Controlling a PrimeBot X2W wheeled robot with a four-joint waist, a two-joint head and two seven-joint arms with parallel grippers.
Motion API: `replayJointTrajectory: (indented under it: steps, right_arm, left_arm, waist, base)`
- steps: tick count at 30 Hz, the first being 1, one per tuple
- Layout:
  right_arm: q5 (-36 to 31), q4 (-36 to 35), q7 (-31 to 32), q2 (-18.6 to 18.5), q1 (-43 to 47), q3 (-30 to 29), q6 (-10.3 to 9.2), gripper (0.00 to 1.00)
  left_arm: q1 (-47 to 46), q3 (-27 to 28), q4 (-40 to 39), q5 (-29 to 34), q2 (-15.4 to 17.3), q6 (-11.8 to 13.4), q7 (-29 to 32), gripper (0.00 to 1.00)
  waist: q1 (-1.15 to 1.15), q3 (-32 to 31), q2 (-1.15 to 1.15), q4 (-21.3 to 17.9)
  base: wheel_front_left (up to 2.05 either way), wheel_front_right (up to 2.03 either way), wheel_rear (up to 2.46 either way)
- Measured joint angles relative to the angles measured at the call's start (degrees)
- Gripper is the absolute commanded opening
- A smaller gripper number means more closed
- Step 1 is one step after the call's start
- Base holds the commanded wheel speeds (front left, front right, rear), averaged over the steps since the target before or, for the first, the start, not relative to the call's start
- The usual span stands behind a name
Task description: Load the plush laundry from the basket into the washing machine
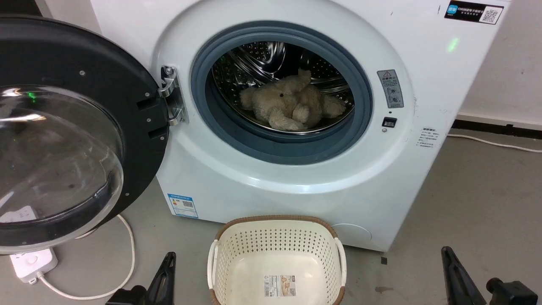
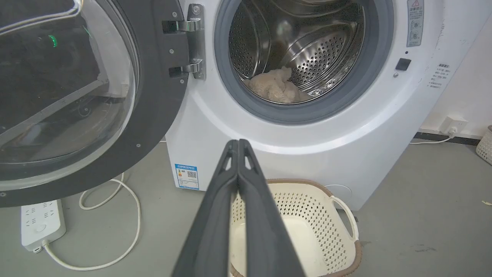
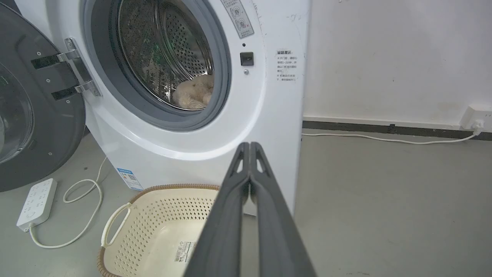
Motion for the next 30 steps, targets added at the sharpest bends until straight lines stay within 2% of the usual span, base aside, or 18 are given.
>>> replayJointTrajectory:
  steps: [30]
  right_arm:
    - [-2.34,-2.13,3.97,0.00,-1.62,1.07,0.00,0.00]
  left_arm:
    - [-1.81,1.81,-1.53,3.04,-1.57,0.01,3.97,0.00]
  waist:
    - [0.00,0.55,0.00,-2.00]
  base:
    - [0.00,0.00,0.00]
